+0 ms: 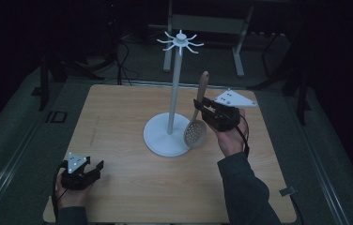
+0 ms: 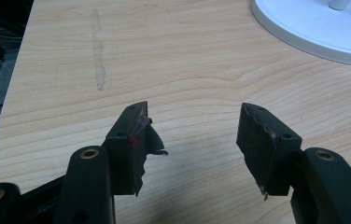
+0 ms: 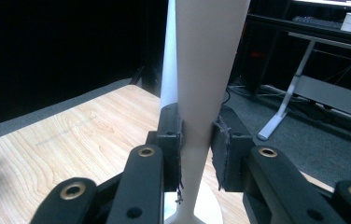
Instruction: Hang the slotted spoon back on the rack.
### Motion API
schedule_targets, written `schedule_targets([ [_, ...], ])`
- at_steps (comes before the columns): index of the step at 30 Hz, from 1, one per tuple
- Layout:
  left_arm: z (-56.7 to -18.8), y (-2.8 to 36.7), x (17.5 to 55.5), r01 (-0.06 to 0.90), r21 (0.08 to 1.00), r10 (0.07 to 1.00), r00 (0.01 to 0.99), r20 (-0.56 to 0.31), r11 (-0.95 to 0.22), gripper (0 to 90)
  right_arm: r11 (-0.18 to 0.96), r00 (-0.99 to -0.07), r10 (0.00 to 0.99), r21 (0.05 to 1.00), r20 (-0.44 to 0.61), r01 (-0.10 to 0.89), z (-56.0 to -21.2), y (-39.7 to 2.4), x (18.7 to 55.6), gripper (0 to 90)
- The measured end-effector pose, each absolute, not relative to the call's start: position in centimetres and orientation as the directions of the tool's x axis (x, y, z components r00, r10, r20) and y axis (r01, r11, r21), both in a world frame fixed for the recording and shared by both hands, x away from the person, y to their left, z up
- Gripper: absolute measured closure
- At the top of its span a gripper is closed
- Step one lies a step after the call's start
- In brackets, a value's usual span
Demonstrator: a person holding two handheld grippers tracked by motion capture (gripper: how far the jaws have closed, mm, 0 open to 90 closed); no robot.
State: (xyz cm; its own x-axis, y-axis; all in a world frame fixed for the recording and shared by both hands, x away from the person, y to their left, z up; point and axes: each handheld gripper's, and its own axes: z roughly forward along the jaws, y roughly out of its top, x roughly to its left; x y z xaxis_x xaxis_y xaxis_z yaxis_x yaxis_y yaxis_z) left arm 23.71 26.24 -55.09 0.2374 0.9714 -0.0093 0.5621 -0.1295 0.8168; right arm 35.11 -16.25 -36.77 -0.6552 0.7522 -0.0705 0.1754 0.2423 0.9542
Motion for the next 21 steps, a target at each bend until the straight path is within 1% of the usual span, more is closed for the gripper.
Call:
schedule_targets([
  [21,-55.1,26.2,23.7,0.562,0.816,0.971,0.241,-0.01,-0.131,44.0,0.222,-0.652,0.755,0.961,-0.064,0.163,-35.5,-15.8,35.7,74.6],
])
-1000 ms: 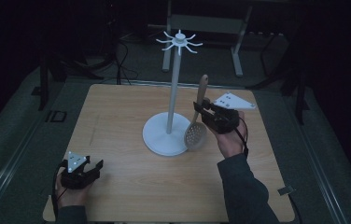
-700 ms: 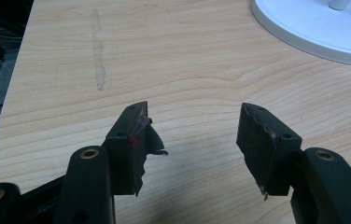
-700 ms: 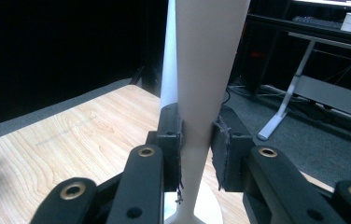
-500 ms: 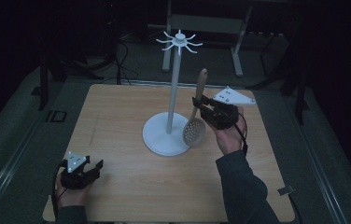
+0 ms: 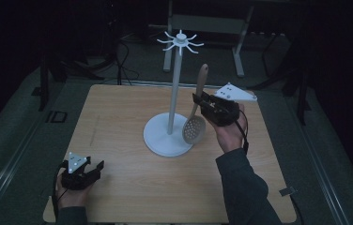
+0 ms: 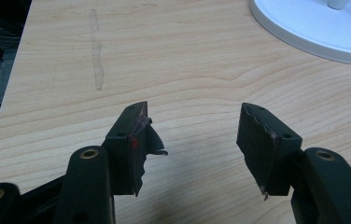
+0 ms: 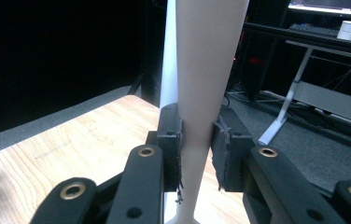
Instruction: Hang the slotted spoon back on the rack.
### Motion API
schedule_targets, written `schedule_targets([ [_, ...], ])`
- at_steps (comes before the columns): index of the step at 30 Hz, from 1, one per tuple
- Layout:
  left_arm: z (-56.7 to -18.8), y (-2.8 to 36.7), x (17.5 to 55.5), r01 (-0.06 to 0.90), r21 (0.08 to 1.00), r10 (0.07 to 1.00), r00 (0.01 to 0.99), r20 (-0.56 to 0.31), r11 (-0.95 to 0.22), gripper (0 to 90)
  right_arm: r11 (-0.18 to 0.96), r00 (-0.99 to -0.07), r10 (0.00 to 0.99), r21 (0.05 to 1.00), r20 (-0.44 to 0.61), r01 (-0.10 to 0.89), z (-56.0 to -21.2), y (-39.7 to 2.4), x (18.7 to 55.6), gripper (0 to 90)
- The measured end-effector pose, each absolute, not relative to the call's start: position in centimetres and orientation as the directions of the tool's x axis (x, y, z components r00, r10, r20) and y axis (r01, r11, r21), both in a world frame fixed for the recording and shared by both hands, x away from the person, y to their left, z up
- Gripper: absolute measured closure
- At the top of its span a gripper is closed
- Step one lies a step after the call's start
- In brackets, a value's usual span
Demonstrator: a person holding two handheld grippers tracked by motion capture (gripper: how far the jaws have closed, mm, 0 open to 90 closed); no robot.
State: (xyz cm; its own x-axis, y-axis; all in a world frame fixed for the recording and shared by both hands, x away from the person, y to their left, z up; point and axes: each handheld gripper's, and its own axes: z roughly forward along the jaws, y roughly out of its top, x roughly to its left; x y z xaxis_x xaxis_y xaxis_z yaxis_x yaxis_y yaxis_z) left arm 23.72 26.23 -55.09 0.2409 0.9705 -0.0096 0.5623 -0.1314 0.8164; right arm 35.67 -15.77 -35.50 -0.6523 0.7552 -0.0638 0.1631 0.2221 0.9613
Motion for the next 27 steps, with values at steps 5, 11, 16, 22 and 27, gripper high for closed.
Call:
schedule_targets([
  [5,-55.1,26.2,23.7,0.564,0.815,0.97,0.242,-0.008,-0.134,44.0,0.23,-0.647,0.759,0.96,-0.073,0.161,-35.0,-15.7,35.9,74.6],
  [11,-55.1,26.2,23.7,0.563,0.816,0.971,0.241,-0.009,-0.132,44.0,0.22,-0.644,0.762,0.962,-0.067,0.159,-34.3,-15.8,36.2,74.6],
  [16,-55.1,26.2,23.7,0.565,0.814,0.97,0.243,-0.008,-0.134,44.0,0.222,-0.642,0.764,0.962,-0.069,0.16,-33.7,-15.6,36.5,74.6],
  [22,-55.1,26.2,23.7,0.564,0.815,0.97,0.242,-0.009,-0.133,44.0,0.221,-0.644,0.762,0.96,-0.061,0.171,-33.4,-15.4,36.9,74.6],
  [27,-55.1,26.2,23.8,0.564,0.815,0.97,0.242,-0.01,-0.132,44.0,0.225,-0.645,0.762,0.957,-0.056,0.183,-33.1,-15.0,37.3,74.6],
])
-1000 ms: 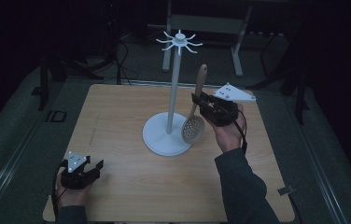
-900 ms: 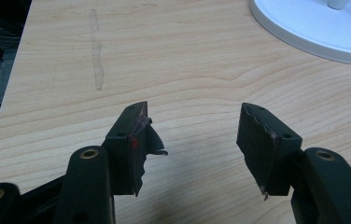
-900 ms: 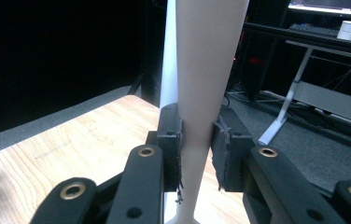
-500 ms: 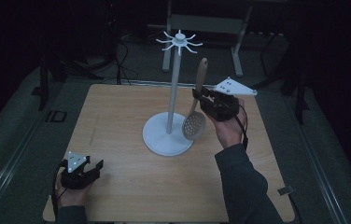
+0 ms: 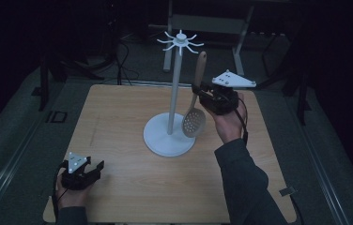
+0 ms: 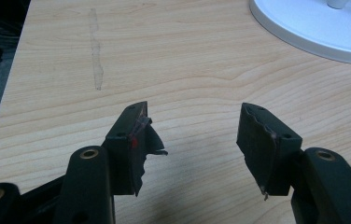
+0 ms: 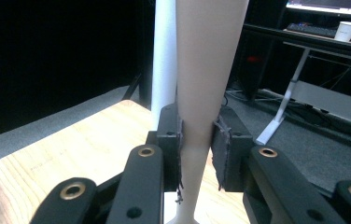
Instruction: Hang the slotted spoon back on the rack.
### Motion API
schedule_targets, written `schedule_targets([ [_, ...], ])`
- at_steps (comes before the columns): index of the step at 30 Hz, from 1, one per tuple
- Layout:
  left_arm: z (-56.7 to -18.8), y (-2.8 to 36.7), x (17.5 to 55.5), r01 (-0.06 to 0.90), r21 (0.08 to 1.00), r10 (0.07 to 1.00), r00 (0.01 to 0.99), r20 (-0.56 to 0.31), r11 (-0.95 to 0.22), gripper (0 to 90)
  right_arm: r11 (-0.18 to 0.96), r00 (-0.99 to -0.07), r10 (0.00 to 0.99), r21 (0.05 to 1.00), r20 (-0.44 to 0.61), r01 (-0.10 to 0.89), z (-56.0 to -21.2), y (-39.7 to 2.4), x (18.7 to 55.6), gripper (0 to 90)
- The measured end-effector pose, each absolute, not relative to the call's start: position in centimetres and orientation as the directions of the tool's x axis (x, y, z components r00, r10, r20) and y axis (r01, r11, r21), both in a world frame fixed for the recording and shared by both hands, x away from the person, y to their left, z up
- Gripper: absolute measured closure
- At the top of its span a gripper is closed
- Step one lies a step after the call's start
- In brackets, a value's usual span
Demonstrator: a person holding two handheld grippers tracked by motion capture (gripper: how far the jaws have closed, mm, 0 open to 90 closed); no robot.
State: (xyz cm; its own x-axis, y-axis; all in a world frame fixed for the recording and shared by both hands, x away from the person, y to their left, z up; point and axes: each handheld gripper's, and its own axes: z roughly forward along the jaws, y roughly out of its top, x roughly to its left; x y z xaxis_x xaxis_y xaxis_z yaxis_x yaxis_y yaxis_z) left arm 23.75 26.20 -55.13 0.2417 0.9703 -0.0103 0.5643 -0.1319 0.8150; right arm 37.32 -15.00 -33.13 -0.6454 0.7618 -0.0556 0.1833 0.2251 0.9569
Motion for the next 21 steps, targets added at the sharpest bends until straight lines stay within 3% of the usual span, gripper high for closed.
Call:
schedule_targets([
  [21,-55.0,26.4,23.7,0.56,0.819,0.971,0.239,-0.014,-0.125,43.9,0.228,-0.664,0.747,0.948,-0.025,0.221,-32.7,-13.8,38.6,74.5],
])
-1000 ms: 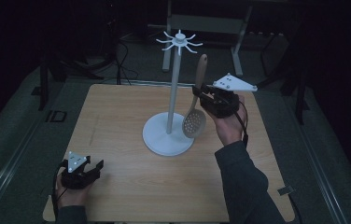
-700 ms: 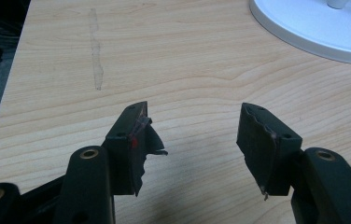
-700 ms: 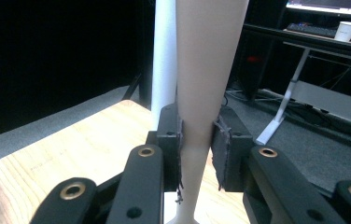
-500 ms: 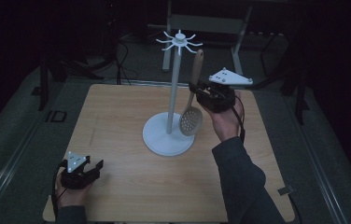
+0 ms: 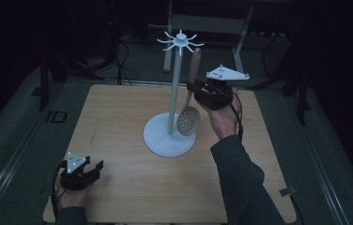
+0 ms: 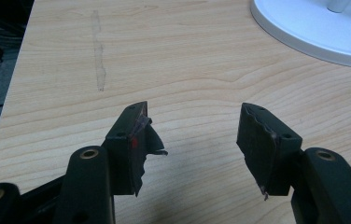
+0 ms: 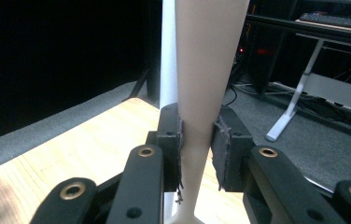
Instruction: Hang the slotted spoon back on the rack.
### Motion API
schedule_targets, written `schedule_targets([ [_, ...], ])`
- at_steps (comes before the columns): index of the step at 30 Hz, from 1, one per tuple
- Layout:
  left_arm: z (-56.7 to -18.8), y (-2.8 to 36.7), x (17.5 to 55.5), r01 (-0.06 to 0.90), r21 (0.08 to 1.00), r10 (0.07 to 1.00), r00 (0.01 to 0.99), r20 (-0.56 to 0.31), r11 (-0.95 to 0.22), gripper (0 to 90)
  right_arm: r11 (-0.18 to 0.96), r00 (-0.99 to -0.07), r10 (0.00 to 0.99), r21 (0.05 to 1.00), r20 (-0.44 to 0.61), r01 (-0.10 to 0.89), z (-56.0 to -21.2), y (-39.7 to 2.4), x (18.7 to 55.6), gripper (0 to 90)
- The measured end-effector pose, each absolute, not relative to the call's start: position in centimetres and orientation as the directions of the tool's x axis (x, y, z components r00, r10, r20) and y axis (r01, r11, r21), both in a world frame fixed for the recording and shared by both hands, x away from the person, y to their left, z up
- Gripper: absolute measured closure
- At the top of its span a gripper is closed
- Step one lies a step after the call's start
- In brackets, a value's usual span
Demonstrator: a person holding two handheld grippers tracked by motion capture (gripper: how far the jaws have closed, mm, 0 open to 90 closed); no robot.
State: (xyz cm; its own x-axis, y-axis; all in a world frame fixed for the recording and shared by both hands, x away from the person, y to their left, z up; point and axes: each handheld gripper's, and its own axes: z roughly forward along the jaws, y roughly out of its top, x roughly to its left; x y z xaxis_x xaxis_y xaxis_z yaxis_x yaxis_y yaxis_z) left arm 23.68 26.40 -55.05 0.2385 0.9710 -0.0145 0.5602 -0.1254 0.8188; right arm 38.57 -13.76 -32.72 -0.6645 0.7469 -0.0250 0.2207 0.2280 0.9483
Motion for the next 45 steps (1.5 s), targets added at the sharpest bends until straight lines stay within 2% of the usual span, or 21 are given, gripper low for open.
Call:
schedule_targets([
  [31,-55.0,26.5,23.6,0.558,0.821,0.971,0.238,-0.016,-0.123,43.9,0.237,-0.659,0.752,0.939,-0.014,0.251,-32.9,-12.2,39.4,73.3],
  [36,-55.0,26.4,23.6,0.558,0.82,0.971,0.239,-0.014,-0.126,43.9,0.226,-0.664,0.748,0.942,-0.006,0.246,-32.9,-12.5,39.3,65.2],
  [45,-55.1,26.4,23.7,0.558,0.82,0.971,0.239,-0.013,-0.126,43.7,0.231,-0.643,0.765,0.942,-0.02,0.245,-33.3,-12.8,39.2,42.9],
])
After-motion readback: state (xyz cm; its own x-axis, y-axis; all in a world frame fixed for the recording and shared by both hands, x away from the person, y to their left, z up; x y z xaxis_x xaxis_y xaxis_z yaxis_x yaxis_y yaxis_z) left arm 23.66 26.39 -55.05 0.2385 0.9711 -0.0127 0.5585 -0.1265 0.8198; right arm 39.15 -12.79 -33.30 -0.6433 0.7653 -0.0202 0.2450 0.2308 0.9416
